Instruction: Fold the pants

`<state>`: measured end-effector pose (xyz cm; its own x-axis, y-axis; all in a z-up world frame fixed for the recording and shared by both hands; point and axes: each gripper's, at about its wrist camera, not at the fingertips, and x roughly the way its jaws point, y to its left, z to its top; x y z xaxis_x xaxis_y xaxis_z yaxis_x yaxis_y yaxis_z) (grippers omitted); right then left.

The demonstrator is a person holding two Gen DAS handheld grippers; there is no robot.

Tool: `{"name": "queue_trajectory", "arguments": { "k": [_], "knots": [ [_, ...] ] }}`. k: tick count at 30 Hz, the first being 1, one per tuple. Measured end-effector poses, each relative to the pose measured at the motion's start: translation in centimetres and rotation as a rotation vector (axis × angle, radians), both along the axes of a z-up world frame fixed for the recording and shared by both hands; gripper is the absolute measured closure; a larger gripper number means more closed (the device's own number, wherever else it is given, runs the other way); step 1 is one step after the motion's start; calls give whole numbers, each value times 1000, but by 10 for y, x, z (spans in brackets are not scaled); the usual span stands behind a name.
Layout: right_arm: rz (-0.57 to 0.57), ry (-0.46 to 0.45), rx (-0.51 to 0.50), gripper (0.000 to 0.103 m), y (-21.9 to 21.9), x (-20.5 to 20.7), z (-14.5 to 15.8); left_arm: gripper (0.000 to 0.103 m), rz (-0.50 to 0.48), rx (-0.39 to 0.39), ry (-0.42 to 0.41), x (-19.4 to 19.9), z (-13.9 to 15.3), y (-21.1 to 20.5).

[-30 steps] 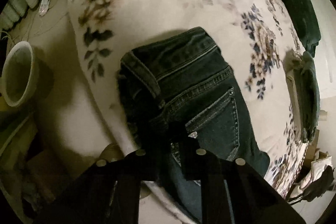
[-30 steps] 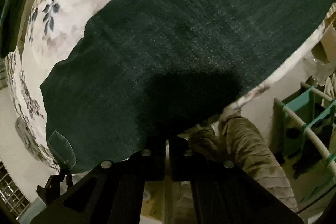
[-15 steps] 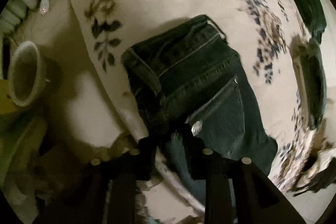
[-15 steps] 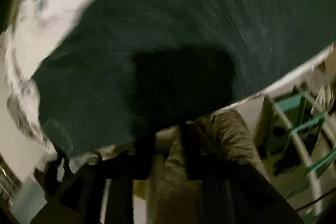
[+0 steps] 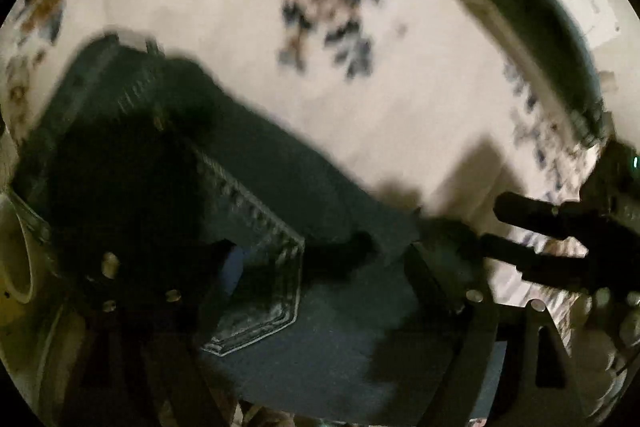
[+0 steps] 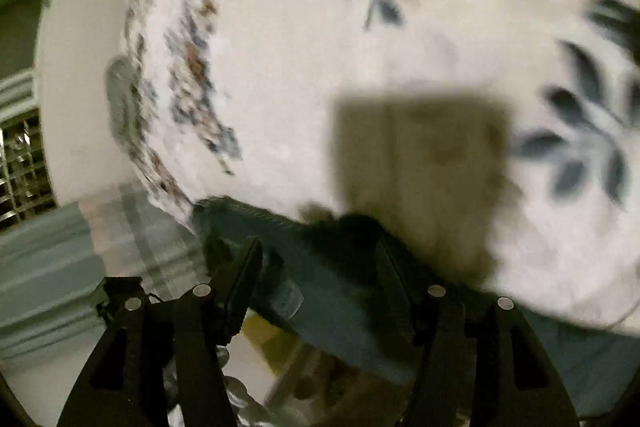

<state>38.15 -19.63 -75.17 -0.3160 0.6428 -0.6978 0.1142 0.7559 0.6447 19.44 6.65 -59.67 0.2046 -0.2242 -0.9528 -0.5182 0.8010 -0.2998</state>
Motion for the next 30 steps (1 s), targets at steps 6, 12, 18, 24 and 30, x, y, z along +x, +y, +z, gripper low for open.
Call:
{"name": "queue_trajectory", "arguments": {
  "k": [6,12,18,24,30],
  "knots": [
    [181,65,21,41,17,-37,-14,21,6,-27,22,-23,-12,2],
    [376,73,16,41,29,-64,-11,21,6,-34,31,-22,-15,2],
    [323,-8,-70,42,43,-32,-18,21,-23,-11,26,-25,-21,-7],
    [286,73,-103,48,64,-23,-47,21,-23,-25,29,-23,-21,-3],
    [123,2,-122,92,35,0,-19,21,-22,-49,21,-26,-23,8]
  ]
}}
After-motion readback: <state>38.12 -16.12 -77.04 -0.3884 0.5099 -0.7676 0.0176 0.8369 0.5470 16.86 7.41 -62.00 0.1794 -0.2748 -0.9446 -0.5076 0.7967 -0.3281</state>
